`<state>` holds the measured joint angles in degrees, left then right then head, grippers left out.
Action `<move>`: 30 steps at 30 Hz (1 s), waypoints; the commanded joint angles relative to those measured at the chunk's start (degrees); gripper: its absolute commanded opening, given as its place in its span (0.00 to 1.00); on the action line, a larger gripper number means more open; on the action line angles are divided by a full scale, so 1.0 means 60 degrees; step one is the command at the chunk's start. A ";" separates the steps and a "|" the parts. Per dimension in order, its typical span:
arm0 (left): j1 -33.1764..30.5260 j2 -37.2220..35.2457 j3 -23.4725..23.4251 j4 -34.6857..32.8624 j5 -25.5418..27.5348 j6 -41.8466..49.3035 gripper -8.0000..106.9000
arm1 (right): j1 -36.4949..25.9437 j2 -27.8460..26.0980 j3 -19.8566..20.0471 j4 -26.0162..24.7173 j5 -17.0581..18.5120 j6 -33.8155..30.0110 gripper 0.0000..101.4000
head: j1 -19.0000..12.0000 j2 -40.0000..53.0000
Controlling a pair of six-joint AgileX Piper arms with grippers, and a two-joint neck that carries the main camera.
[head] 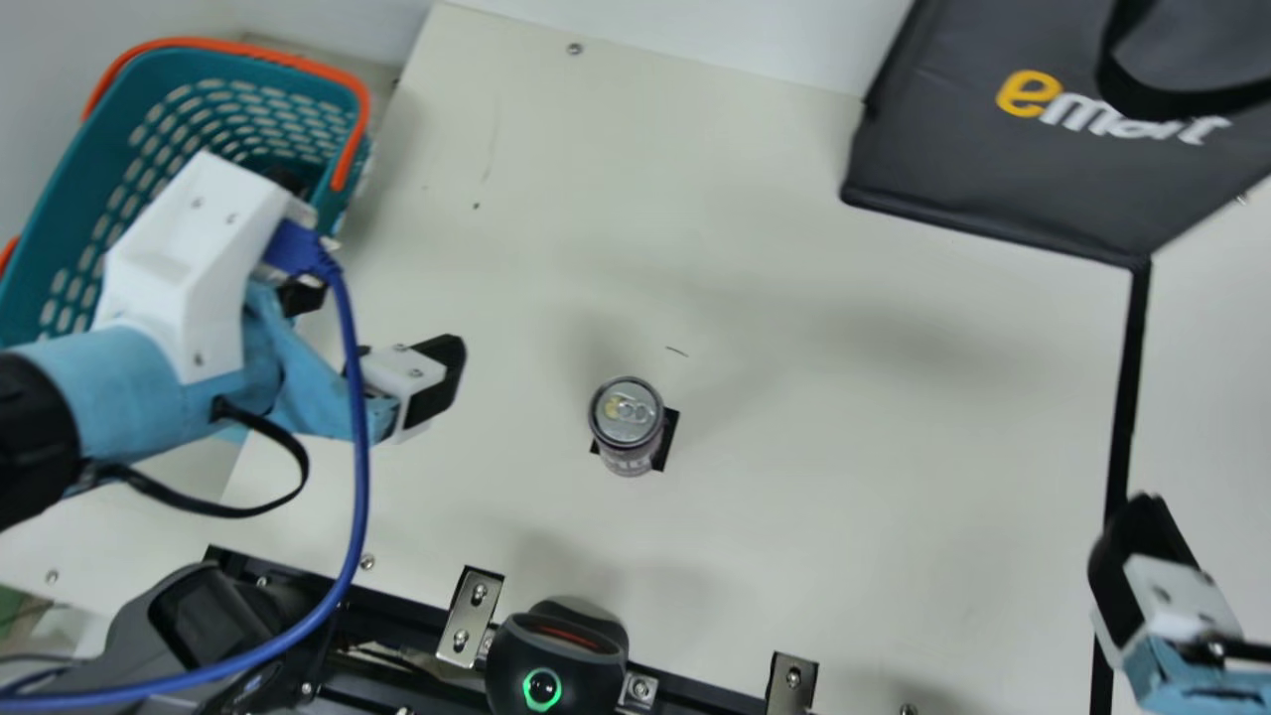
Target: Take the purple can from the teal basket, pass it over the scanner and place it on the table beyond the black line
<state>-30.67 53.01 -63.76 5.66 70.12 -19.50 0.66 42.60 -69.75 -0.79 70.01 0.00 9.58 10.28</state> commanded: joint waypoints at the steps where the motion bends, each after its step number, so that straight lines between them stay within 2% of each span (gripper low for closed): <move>1: 0.0000 0.0000 0.0000 0.0000 0.0000 0.0000 0.85 | 0.0000 0.0000 0.0000 0.0000 0.0000 0.0000 0.94 | -0.0276 -0.0871; 6: 0.0000 0.0000 0.0000 0.0000 0.0008 0.0000 0.85 | 0.0000 0.0000 0.0000 0.0000 0.0000 0.0000 0.94 | -0.0276 -0.1977; 30: 0.0024 0.0136 -0.0159 -0.0140 -0.0036 0.0021 0.85 | 0.0000 0.0000 0.0000 0.0000 0.0000 0.0000 0.94 | -0.0276 -0.1977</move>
<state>-30.15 53.57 -64.55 4.88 69.94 -19.08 0.66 42.60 -69.75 -0.79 70.01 0.00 9.58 -1.58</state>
